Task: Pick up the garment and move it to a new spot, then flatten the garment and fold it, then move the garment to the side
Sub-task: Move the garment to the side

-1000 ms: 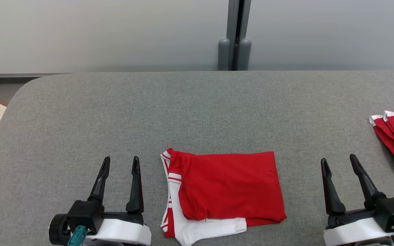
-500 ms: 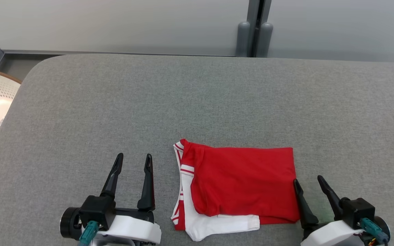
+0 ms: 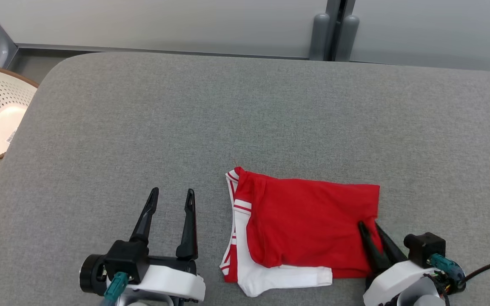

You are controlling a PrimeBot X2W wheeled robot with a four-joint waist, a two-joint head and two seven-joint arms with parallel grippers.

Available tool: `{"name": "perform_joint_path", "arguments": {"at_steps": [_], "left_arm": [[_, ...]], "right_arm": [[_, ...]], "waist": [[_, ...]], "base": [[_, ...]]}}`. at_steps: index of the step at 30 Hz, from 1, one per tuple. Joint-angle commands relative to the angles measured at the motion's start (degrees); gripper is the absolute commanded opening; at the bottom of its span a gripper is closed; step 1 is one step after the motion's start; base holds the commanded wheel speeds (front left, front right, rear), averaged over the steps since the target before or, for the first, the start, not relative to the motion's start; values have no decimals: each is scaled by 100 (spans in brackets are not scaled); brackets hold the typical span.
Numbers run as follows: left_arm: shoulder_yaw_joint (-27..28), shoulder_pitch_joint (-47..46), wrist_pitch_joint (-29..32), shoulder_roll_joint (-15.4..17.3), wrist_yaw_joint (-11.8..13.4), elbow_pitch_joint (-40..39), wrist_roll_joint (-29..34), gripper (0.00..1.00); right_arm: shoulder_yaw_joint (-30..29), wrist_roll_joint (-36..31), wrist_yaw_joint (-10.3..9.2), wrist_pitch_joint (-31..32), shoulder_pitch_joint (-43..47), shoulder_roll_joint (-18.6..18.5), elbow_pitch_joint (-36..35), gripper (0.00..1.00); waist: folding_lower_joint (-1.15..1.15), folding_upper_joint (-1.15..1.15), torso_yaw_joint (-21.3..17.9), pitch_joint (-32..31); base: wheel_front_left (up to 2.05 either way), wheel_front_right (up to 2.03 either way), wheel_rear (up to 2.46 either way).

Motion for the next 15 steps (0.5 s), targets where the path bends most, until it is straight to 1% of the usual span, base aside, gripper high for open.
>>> {"name": "perform_joint_path", "arguments": {"at_steps": [1,4,7,11,15], "left_arm": [[-4,-157,-6,18,21,-5,50,100],[-17,-182,-5,19,27,-40,18,100],[-50,-249,-6,21,20,-83,63,100],[-63,-292,-5,20,15,-139,109,100],[-121,-486,-6,20,-13,-192,187,100]], "right_arm": [[164,-86,-3,-55,-75,-128,75,0],[269,-371,-9,-182,-243,-372,1,0],[288,-811,-8,-239,-381,-611,-198,0],[294,-1348,-9,-243,-524,-1016,-831,0],[449,-1571,-8,-241,-791,-1558,-1381,0]], "waist": [[0,0,-63,23],[0,0,-188,35],[0,0,-381,46],[0,0,-769,87],[0,0,-1235,232]], "base": [[0,0,0],[0,0,0],[0,0,0],[0,0,0],[0,0,0]]}}
